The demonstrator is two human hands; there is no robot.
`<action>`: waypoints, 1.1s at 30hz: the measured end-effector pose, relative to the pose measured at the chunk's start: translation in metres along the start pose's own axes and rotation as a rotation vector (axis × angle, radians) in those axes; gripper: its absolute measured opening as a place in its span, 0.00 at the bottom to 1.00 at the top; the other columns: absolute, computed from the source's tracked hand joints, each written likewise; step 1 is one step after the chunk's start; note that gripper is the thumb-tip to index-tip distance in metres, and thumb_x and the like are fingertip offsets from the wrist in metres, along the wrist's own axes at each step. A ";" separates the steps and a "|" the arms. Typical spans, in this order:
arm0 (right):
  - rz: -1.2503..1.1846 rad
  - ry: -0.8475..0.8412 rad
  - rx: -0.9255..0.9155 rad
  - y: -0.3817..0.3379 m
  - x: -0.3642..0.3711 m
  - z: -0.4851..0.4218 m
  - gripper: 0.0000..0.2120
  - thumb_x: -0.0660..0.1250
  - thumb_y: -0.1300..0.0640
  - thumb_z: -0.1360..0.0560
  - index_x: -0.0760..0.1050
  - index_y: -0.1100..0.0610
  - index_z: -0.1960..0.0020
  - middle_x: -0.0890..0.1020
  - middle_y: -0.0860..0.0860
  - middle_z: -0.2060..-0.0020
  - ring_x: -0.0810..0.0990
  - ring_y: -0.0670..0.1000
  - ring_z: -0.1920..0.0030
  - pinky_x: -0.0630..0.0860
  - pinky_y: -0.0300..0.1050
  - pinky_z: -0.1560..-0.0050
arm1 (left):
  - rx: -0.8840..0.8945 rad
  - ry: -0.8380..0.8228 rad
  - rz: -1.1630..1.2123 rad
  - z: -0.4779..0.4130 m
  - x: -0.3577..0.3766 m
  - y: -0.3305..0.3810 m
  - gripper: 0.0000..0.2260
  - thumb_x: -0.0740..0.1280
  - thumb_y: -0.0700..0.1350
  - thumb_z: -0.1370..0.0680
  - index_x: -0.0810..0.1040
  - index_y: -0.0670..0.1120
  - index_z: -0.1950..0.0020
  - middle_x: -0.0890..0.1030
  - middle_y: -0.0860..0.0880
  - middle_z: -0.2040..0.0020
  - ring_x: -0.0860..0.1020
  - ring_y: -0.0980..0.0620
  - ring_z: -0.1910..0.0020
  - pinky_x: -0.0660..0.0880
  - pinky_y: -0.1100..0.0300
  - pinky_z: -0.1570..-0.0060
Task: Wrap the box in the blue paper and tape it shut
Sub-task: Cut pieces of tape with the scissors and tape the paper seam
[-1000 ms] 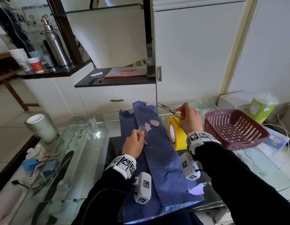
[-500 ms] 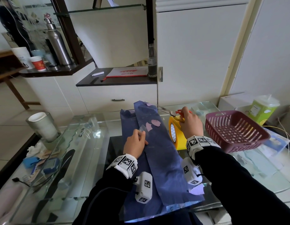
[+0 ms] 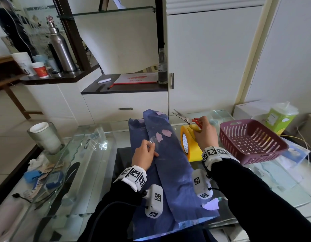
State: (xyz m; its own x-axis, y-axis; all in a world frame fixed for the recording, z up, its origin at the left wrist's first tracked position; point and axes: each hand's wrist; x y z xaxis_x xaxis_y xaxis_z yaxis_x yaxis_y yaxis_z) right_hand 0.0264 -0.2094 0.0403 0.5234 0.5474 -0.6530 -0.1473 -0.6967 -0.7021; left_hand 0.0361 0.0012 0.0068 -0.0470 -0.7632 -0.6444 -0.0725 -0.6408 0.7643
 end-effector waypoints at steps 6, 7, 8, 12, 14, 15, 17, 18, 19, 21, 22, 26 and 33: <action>-0.129 0.003 0.061 0.003 0.000 -0.003 0.14 0.67 0.64 0.27 0.71 0.62 0.43 0.82 0.60 0.48 0.79 0.61 0.46 0.76 0.51 0.48 | -0.008 0.010 -0.012 -0.002 -0.001 -0.002 0.08 0.55 0.51 0.18 0.67 0.47 0.52 0.85 0.50 0.59 0.78 0.48 0.48 0.71 0.56 0.48; -0.151 0.003 0.067 0.003 0.000 -0.003 0.14 0.68 0.63 0.28 0.71 0.62 0.44 0.82 0.60 0.49 0.80 0.60 0.46 0.76 0.50 0.48 | -0.011 0.012 -0.010 -0.003 -0.001 -0.003 0.08 0.55 0.50 0.18 0.67 0.47 0.52 0.85 0.50 0.59 0.78 0.47 0.48 0.71 0.56 0.47; -0.168 0.004 0.072 0.004 0.000 -0.003 0.14 0.69 0.63 0.28 0.71 0.63 0.44 0.82 0.59 0.49 0.80 0.60 0.47 0.76 0.49 0.48 | -0.013 0.014 -0.009 -0.002 -0.002 -0.004 0.08 0.55 0.50 0.19 0.67 0.47 0.52 0.85 0.50 0.59 0.78 0.47 0.48 0.71 0.55 0.47; -0.206 0.017 0.114 0.005 0.003 -0.002 0.15 0.69 0.63 0.28 0.71 0.63 0.43 0.82 0.58 0.48 0.80 0.57 0.47 0.74 0.46 0.48 | -0.026 0.018 -0.019 -0.003 -0.003 -0.005 0.08 0.55 0.50 0.19 0.67 0.47 0.52 0.85 0.49 0.58 0.78 0.47 0.48 0.71 0.55 0.47; -0.219 0.025 0.140 0.004 0.003 0.000 0.15 0.69 0.62 0.27 0.72 0.63 0.42 0.81 0.58 0.48 0.80 0.56 0.47 0.72 0.44 0.49 | -0.033 0.015 -0.023 -0.003 -0.002 -0.006 0.08 0.55 0.51 0.19 0.67 0.47 0.52 0.85 0.50 0.58 0.78 0.47 0.47 0.70 0.55 0.47; -0.218 0.029 0.148 0.005 0.003 0.001 0.15 0.69 0.62 0.27 0.72 0.63 0.42 0.81 0.57 0.48 0.79 0.56 0.47 0.71 0.43 0.50 | -0.033 0.012 -0.029 -0.003 -0.002 -0.006 0.08 0.55 0.51 0.19 0.67 0.47 0.52 0.85 0.50 0.58 0.78 0.46 0.47 0.70 0.55 0.47; -0.214 0.042 0.169 0.007 0.003 0.003 0.14 0.69 0.61 0.27 0.72 0.63 0.42 0.81 0.57 0.48 0.79 0.57 0.47 0.69 0.41 0.52 | -0.033 0.009 -0.035 -0.003 -0.001 -0.007 0.08 0.55 0.51 0.19 0.67 0.47 0.52 0.85 0.50 0.58 0.78 0.46 0.47 0.71 0.55 0.47; -0.222 0.052 0.188 0.008 0.002 0.003 0.14 0.69 0.61 0.26 0.72 0.63 0.42 0.81 0.58 0.48 0.79 0.57 0.46 0.68 0.41 0.52 | -0.031 0.009 -0.035 -0.002 -0.001 -0.007 0.08 0.55 0.51 0.19 0.67 0.48 0.52 0.85 0.50 0.58 0.78 0.46 0.47 0.71 0.55 0.46; -0.233 0.063 0.211 0.010 0.003 0.004 0.14 0.69 0.60 0.26 0.72 0.63 0.43 0.81 0.58 0.48 0.78 0.57 0.46 0.68 0.41 0.52 | -0.029 0.011 -0.035 -0.002 -0.001 -0.007 0.08 0.55 0.51 0.19 0.66 0.48 0.52 0.85 0.50 0.58 0.78 0.46 0.47 0.71 0.55 0.46; -0.267 0.075 0.284 0.013 0.002 0.005 0.17 0.69 0.56 0.26 0.72 0.63 0.42 0.80 0.59 0.47 0.78 0.59 0.45 0.69 0.44 0.50 | -0.024 0.014 -0.033 -0.002 -0.003 -0.006 0.08 0.55 0.51 0.19 0.66 0.47 0.52 0.85 0.50 0.58 0.78 0.46 0.46 0.71 0.55 0.46; -0.292 0.071 0.330 0.014 0.002 0.006 0.18 0.69 0.54 0.26 0.72 0.63 0.42 0.80 0.59 0.46 0.78 0.59 0.44 0.70 0.45 0.48 | -0.022 0.015 -0.033 -0.001 -0.003 -0.005 0.08 0.55 0.50 0.19 0.67 0.47 0.52 0.85 0.50 0.58 0.78 0.46 0.46 0.71 0.55 0.46; -0.390 0.056 0.463 0.019 -0.001 0.012 0.22 0.70 0.51 0.27 0.72 0.64 0.41 0.79 0.60 0.44 0.77 0.59 0.42 0.71 0.47 0.45 | -0.012 0.006 -0.026 0.003 -0.002 -0.004 0.08 0.55 0.50 0.19 0.67 0.47 0.52 0.85 0.49 0.58 0.78 0.45 0.46 0.71 0.55 0.46; -0.550 -0.026 0.550 0.035 -0.001 0.016 0.19 0.68 0.53 0.27 0.74 0.62 0.40 0.79 0.58 0.51 0.76 0.54 0.51 0.75 0.50 0.48 | 0.007 -0.002 -0.017 0.011 -0.003 -0.002 0.08 0.55 0.50 0.18 0.67 0.47 0.52 0.85 0.49 0.58 0.78 0.46 0.46 0.71 0.54 0.45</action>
State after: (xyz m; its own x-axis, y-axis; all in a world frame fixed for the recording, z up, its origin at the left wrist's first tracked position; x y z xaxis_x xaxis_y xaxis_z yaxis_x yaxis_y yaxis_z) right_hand 0.0073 -0.2265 0.0119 0.6230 0.7632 -0.1715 -0.2709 0.0049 -0.9626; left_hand 0.0257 0.0053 0.0070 -0.0478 -0.7521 -0.6573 -0.0800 -0.6530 0.7531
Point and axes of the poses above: each hand's wrist, its own z-axis away from the middle knuckle, its own x-axis out of the palm, y = z × x
